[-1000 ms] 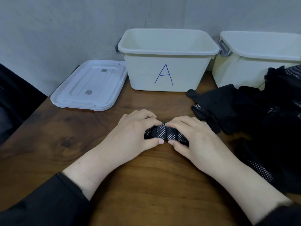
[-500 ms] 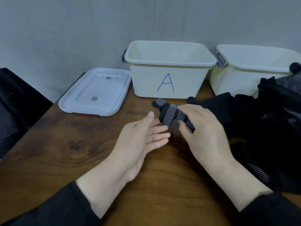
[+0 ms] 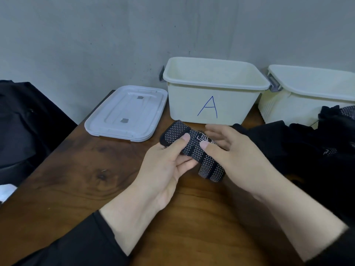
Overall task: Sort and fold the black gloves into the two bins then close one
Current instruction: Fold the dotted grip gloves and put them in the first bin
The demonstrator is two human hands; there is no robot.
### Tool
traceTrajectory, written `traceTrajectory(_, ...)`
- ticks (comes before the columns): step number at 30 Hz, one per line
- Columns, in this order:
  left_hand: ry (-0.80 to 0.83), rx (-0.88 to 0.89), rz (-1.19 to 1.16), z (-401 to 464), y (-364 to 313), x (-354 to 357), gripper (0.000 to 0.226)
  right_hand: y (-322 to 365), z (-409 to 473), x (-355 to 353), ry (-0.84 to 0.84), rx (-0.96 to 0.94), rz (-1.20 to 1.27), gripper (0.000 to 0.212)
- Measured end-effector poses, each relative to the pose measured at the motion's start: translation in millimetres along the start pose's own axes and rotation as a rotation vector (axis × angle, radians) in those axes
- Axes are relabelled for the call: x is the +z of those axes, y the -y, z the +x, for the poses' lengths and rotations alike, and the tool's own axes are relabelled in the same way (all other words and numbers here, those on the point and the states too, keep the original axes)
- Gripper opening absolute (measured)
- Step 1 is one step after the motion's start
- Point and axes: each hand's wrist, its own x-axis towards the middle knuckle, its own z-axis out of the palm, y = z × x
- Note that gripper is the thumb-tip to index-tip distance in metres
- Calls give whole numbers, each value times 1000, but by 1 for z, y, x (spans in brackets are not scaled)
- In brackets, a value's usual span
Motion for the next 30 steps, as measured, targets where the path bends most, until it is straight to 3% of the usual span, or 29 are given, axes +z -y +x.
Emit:
traceTrajectory(2, 8, 62, -3, 1, -1, -1, 28, 4, 7, -5, 141, 97, 226, 33)
traceTrajectory(5, -31, 168, 78, 7, -3, -3, 26, 8, 12, -11, 221, 172, 424, 28)
traceTrajectory(8, -24, 235, 149, 16, -7, 1, 23, 12, 22, -20, 240, 182, 401, 26)
traceTrajectory(10, -28, 289, 204, 24, -11, 6, 33, 15, 32, -31, 238, 181, 354, 22)
traceTrajectory(12, -129, 383, 276, 38, -15, 6, 45, 23, 43, -49, 216, 152, 306, 18)
traceTrajectory(16, -356, 568, 534, 70, -18, -6, 31, 51, 77, -99, 74, 50, 161, 12)
traceTrajectory(22, -383, 632, 681, 114, -18, -10, 51, 88, 167, -155, -76, -24, -158, 8)
traceTrajectory(30, -375, 734, 737, 161, -24, -8, 50, 76, 258, -127, 97, 101, -724, 14)
